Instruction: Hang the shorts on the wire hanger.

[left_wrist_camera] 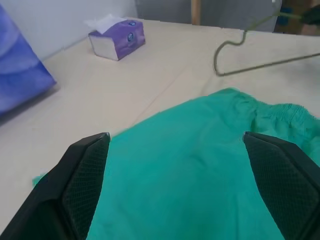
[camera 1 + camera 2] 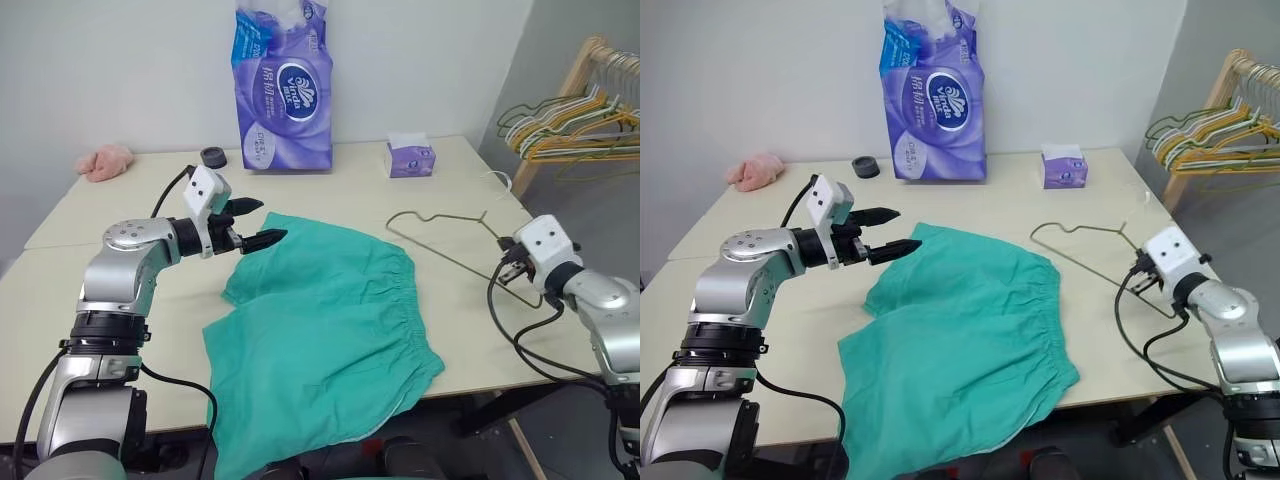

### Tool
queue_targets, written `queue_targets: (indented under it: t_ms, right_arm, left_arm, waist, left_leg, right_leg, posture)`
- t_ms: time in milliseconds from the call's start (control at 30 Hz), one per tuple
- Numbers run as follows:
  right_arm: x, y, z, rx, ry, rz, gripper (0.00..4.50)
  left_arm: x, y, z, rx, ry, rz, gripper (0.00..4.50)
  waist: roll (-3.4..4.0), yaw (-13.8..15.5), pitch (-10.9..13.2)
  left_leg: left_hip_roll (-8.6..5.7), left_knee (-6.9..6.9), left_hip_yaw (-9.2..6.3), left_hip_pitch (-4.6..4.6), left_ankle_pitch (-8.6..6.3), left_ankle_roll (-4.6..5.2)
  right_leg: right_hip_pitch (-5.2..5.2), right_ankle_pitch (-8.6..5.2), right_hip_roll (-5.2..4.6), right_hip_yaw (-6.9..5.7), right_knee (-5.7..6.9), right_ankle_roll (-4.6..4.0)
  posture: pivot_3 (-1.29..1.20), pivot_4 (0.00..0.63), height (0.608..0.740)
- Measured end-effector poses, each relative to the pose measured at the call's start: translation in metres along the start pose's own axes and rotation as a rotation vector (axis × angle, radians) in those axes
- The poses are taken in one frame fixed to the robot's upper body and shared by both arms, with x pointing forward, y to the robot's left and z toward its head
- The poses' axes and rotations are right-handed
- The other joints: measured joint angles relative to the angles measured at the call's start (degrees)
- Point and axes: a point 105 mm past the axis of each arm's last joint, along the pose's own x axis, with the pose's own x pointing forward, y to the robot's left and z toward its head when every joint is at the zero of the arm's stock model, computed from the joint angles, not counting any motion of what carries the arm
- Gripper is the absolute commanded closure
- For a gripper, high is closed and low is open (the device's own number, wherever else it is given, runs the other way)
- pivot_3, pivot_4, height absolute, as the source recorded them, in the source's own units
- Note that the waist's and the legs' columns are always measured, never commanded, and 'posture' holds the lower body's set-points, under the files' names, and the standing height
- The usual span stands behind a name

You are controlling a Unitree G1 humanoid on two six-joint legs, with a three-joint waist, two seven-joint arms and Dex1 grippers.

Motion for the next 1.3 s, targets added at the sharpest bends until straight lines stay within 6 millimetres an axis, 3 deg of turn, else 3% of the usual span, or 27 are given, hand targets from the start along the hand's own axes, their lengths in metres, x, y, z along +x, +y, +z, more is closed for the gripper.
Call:
queue_targets:
  t_ms: [167, 267, 533, 700, 833, 933, 1300]
  right_arm:
    - [0.004, 0.030, 0.056, -0.350, -0.269, 0.158, 4.50]
    - [0.004, 0.043, 0.081, -0.464, -0.401, 0.205, 4.50]
    - [0.006, 0.065, 0.112, -0.560, -0.555, 0.276, 4.50]
    - [0.005, 0.070, 0.111, -0.568, -0.558, 0.299, 4.50]
    - [0.006, 0.072, 0.112, -0.560, -0.566, 0.304, 4.50]
    - [0.006, 0.073, 0.113, -0.553, -0.573, 0.304, 4.50]
    - [0.005, 0.076, 0.120, -0.538, -0.593, 0.301, 4.50]
  left_arm:
    - [-0.005, -0.036, -0.020, -0.058, 0.138, -0.260, 0.01]
    - [0.000, -0.044, -0.030, -0.064, 0.185, -0.309, 0.01]
    - [0.013, -0.059, -0.041, -0.051, 0.217, -0.378, 0.01]
    - [0.009, -0.076, -0.048, -0.068, 0.234, -0.456, 0.01]
    - [0.010, -0.078, -0.049, -0.065, 0.238, -0.459, 0.01]
    - [0.011, -0.079, -0.049, -0.066, 0.237, -0.460, 0.58]
    - [0.012, -0.088, -0.065, -0.080, 0.279, -0.498, 3.83]
  waist:
    - [0.05, -1.06, 0.02]
    - [0.03, -1.08, 0.02]
    - [0.04, -1.46, 0.02]
    - [0.05, -1.53, 0.02]
    - [0.05, -1.53, 0.02]
    - [0.05, -1.53, 0.02]
    - [0.05, -1.50, 0.03]
  left_leg:
    - [0.03, -0.05, -0.02, 0.03, 0.02, -0.03]
    - [0.02, -0.02, -0.10, 0.00, 0.01, -0.02]
    - [0.02, -0.02, -0.11, 0.01, 0.02, -0.04]
    - [0.01, -0.02, -0.10, 0.01, 0.01, -0.02]
    - [0.00, -0.02, -0.09, 0.02, 0.00, 0.00]
    - [0.00, -0.01, -0.10, 0.02, 0.00, -0.01]
    - [0.00, -0.01, -0.12, 0.02, 0.00, 0.00]
  right_leg:
    - [0.00, -0.01, 0.04, -0.03, 0.00, -0.01]
    - [0.03, -0.01, 0.03, -0.08, -0.02, -0.01]
    - [0.02, -0.02, 0.03, -0.06, 0.01, -0.04]
    - [0.01, -0.01, 0.03, -0.03, 0.03, -0.04]
    - [0.02, -0.01, 0.03, -0.02, 0.02, -0.04]
    - [0.02, -0.02, 0.03, -0.02, 0.02, -0.04]
    - [0.03, -0.02, 0.03, -0.03, 0.03, -0.04]
  posture:
    - [-0.20, 0.026, 0.740]
    - [-0.20, 0.027, 0.740]
    - [-0.20, 0.030, 0.740]
    - [-0.20, 0.032, 0.740]
    - [-0.20, 0.034, 0.740]
    - [-0.20, 0.038, 0.740]
    - [-0.20, 0.041, 0.740]
